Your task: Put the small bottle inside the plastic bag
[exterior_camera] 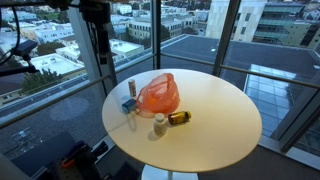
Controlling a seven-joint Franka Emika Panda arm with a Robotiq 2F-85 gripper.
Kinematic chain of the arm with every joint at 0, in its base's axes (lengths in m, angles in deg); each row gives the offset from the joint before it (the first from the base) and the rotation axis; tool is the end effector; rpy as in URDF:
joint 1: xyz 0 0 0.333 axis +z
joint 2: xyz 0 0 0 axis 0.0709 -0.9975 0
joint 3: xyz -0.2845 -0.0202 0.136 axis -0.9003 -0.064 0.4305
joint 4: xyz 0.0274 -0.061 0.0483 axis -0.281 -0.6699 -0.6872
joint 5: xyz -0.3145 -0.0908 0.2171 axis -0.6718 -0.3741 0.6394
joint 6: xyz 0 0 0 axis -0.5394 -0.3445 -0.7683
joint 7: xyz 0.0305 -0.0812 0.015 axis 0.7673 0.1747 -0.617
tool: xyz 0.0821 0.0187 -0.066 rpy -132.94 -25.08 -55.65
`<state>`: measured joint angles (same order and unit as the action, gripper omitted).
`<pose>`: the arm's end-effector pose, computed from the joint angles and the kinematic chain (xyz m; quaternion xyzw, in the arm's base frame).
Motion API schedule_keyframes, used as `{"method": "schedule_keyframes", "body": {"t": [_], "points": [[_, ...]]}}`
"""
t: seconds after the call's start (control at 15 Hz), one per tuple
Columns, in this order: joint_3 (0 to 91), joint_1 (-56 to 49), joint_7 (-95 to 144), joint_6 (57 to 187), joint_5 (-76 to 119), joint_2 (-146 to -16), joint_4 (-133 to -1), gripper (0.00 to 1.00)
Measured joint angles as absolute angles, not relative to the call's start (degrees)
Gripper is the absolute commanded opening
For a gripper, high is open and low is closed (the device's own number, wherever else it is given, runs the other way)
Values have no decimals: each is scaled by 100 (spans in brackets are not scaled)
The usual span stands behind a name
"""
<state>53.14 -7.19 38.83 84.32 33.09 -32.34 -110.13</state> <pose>0.3707 0.0198 0.5208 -0.9810 0.1772 0.0628 0.0482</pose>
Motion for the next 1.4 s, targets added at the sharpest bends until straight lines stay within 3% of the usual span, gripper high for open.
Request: {"method": "schedule_keyframes", "body": {"t": [1.4], "points": [[4624,-1456,4735,10185,2199,-5348,-10504,100]]}}
